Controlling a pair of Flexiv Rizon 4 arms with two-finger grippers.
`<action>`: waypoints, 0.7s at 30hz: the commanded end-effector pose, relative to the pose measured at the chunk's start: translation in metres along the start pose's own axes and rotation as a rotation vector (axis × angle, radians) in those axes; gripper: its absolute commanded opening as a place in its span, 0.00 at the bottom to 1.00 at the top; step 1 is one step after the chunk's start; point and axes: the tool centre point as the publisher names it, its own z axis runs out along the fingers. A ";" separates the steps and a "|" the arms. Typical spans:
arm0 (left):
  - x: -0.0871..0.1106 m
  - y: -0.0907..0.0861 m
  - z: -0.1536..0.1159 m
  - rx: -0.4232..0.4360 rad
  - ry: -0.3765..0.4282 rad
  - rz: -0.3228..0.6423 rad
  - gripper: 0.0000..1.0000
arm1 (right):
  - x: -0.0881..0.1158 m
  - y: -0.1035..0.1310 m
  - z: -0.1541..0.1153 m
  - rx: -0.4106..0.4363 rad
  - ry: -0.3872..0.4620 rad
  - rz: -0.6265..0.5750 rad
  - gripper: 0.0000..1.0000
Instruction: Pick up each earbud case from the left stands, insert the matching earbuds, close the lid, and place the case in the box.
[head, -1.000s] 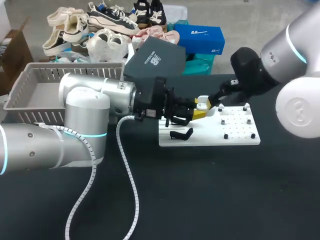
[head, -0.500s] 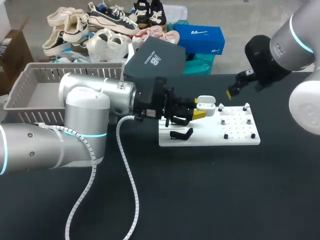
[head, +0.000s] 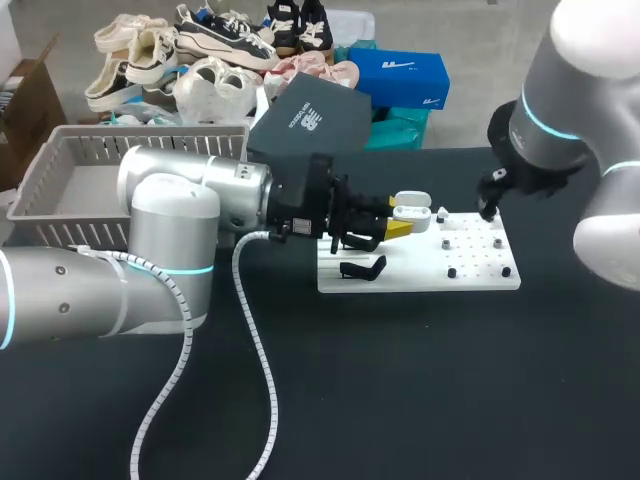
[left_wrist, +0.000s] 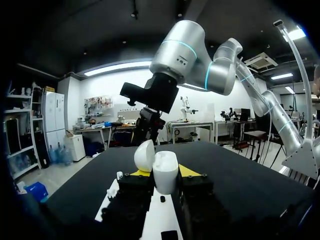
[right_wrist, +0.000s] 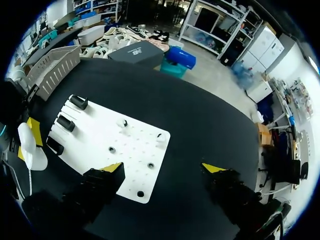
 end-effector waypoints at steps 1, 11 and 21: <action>0.000 0.001 0.000 0.001 0.000 0.001 0.00 | -0.013 0.006 0.021 0.053 0.034 -0.002 0.91; 0.000 0.001 0.000 0.001 0.000 0.001 0.00 | -0.022 0.001 0.051 0.043 0.088 0.016 0.78; 0.000 0.001 0.000 0.001 0.000 0.001 0.00 | -0.026 0.004 0.068 0.045 0.107 0.014 0.48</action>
